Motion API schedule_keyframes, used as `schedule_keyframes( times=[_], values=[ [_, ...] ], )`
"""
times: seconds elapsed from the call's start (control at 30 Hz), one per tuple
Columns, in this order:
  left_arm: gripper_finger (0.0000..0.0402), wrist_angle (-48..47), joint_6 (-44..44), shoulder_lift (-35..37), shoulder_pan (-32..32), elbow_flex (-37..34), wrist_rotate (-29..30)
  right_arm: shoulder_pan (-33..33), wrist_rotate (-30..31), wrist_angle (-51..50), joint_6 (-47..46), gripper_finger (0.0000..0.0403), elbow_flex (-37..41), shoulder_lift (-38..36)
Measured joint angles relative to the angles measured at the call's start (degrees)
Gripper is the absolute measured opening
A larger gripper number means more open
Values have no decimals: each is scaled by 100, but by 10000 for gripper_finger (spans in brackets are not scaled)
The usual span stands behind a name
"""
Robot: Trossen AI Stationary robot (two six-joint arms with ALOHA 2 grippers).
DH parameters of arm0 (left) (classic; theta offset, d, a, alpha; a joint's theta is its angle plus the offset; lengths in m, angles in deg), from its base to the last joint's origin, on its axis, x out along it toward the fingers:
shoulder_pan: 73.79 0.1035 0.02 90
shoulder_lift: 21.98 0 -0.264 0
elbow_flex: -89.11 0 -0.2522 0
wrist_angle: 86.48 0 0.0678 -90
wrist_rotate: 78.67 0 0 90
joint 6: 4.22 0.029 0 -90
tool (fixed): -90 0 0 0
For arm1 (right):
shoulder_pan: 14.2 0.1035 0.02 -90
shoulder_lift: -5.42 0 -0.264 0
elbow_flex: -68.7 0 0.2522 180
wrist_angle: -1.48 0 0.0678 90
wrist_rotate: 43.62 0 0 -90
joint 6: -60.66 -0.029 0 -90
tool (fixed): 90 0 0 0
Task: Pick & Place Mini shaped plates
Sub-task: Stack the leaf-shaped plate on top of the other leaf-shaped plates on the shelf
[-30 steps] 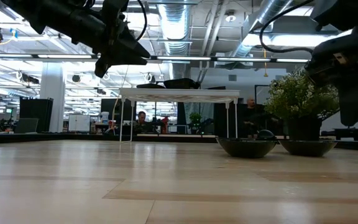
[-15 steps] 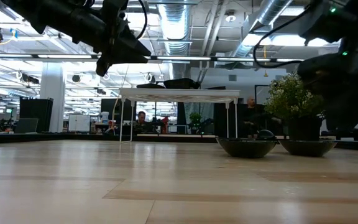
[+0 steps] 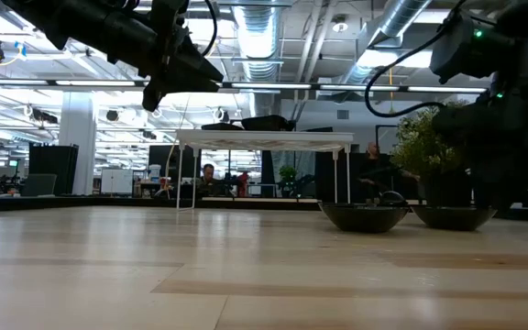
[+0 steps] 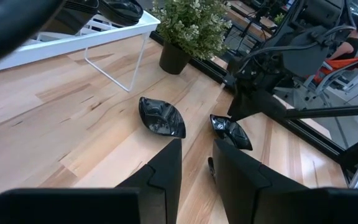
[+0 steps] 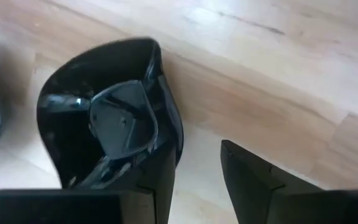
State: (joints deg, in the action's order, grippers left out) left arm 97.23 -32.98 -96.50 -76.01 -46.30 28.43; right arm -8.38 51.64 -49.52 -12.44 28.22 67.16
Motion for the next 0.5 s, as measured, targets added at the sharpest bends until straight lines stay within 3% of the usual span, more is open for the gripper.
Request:
schedule_keyframes(
  times=[0.5],
  values=[
    [92, 64, 0, 0, 0, 2, 0, 0, 232, 491, 105, 123, 0, 544]
  ],
)
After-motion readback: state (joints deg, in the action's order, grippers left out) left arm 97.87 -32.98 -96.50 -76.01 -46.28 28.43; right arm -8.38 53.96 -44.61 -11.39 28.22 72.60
